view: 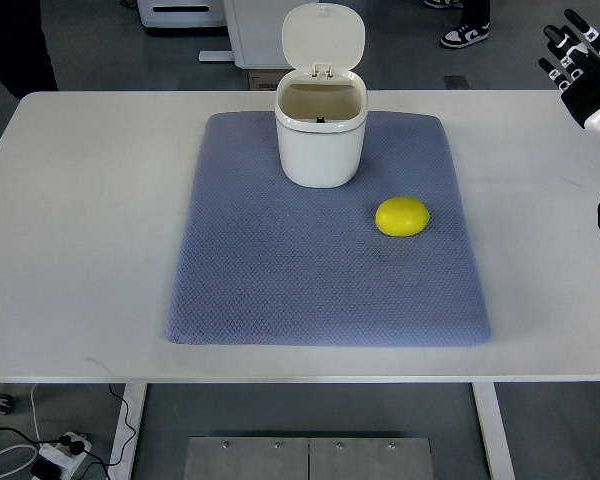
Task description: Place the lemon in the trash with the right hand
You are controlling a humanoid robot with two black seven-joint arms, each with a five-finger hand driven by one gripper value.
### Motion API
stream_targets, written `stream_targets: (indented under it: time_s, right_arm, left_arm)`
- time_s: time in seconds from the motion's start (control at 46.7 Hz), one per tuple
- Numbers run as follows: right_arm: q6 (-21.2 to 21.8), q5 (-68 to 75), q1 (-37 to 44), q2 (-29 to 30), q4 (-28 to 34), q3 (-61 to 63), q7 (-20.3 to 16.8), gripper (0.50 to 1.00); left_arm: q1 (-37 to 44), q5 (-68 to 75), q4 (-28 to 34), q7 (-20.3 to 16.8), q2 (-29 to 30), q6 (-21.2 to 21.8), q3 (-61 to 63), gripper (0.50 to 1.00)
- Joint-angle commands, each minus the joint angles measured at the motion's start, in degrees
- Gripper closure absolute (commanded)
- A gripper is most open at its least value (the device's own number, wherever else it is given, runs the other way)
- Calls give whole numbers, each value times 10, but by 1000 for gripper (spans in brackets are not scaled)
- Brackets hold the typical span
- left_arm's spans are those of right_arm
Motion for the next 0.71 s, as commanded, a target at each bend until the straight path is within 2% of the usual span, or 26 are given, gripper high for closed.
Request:
stream_targets:
  time_s: [0.0,0.686]
  right_arm:
    - [1,0,0,0,0,0,0,500]
    - [1,0,-2,1,-1,0,0,500]
  left_arm:
    - [0,0,0,0,0,1,0,500]
    - [-1,0,1,0,0,-6,0,500]
